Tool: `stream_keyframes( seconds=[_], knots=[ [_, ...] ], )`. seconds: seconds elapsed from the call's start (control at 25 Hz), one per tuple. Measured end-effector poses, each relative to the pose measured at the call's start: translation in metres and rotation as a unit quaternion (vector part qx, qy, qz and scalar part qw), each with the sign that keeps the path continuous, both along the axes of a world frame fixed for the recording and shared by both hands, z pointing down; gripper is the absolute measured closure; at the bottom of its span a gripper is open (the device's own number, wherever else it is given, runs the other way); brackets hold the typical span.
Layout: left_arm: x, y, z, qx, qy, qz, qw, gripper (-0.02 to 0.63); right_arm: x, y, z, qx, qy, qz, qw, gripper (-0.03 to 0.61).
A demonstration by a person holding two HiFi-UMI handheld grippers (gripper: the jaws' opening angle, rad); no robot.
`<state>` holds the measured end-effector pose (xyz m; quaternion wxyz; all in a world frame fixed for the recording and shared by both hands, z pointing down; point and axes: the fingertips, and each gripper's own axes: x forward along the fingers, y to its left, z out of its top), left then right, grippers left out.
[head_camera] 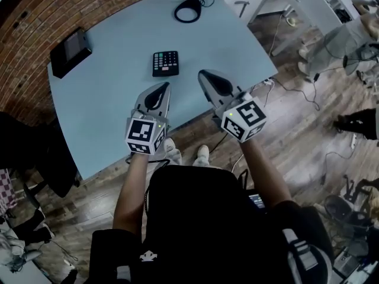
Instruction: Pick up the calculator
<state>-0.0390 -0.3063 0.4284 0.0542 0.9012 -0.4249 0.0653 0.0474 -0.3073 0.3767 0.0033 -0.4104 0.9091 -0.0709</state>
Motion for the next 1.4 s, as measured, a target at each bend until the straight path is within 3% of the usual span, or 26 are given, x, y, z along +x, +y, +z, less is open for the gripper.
stream_keyframes(
  seconds=[0.28, 0.56, 0.88, 1.0, 1.16, 1.4],
  knots=[
    [-0.001, -0.030, 0.044, -0.017, -0.068, 0.063, 0.9955, 0.604, -0.010, -0.013, 0.011, -0.017, 0.007, 0.034, 0.999, 0.574],
    [-0.001, -0.052, 0.114, -0.034, -0.183, 0.121, 0.9751, 0.604, -0.010, -0.024, 0.028, -0.039, 0.016, 0.069, 0.997, 0.574],
    [-0.001, -0.078, 0.175, -0.048, -0.304, 0.180, 0.9343, 0.589, -0.006, -0.031, 0.042, -0.059, 0.020, 0.110, 0.992, 0.574],
    [0.002, -0.087, 0.187, -0.034, -0.343, 0.194, 0.9183, 0.510, -0.003, -0.034, 0.049, -0.069, 0.019, 0.124, 0.990, 0.574],
    [0.007, -0.092, 0.199, -0.003, -0.400, 0.211, 0.8917, 0.456, -0.001, -0.033, 0.060, -0.084, 0.018, 0.139, 0.987, 0.574],
    [0.004, -0.097, 0.232, 0.015, -0.472, 0.240, 0.8482, 0.453, -0.005, -0.033, 0.074, -0.099, 0.028, 0.144, 0.984, 0.574]
  ],
)
